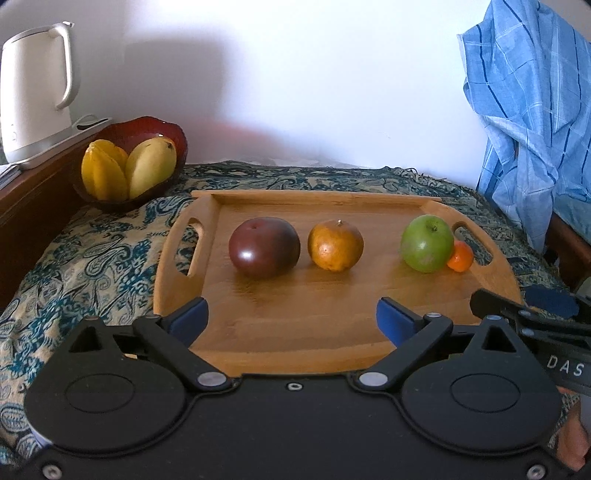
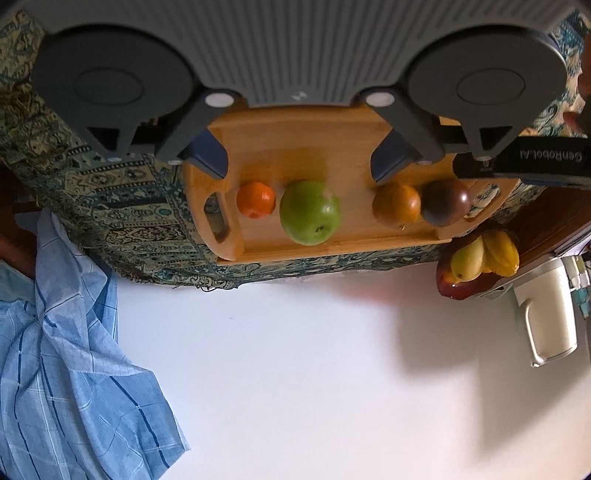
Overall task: Organize fruits
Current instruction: 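Lower both fruits onto the tray and open both tools, then move both tools back toward the fruits in front of the tray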
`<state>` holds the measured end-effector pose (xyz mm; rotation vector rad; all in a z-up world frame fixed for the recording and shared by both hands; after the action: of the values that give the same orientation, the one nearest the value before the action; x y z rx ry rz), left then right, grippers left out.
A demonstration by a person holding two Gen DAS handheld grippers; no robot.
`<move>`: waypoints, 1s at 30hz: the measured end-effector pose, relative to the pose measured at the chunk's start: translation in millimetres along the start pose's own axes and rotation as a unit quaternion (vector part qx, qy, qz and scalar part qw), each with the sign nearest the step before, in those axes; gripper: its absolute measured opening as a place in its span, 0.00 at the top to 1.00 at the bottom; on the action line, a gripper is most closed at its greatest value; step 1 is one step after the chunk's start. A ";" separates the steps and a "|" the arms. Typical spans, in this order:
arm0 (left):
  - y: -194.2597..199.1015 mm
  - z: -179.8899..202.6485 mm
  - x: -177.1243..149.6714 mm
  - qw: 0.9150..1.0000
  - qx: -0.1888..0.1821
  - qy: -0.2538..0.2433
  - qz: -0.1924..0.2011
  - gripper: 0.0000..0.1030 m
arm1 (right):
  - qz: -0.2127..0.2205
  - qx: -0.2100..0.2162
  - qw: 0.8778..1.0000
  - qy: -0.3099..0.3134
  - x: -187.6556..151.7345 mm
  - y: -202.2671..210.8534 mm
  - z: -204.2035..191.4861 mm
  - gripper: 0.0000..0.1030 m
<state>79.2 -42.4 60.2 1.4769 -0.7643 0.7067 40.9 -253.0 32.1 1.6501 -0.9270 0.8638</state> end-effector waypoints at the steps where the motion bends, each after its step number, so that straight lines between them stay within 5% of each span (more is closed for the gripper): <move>1: 2.0 -1.4 -1.1 1.000 0.000 0.002 0.000 0.05 | 0.000 0.001 1.000 -0.003 -1.8 2.4 -0.6 0.10; 30: 42.9 -13.9 -57.7 1.000 0.019 -0.008 0.002 0.00 | -0.018 -0.020 0.999 0.040 -52.7 48.4 -18.9 0.09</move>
<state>10.7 -26.4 39.7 1.5179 -0.7701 0.7168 -27.6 -235.4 10.4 1.5818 -0.8531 0.8750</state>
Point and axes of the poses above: each gripper's, at about its wrist camera, not at the fingertips, and y roughly against the way its jaws point, z to its right, x to its top, the point moved 2 cm from there along -y, roughly the way its jaws point, and after that the axes turned 8 degrees about x, right-handed, at the moved point
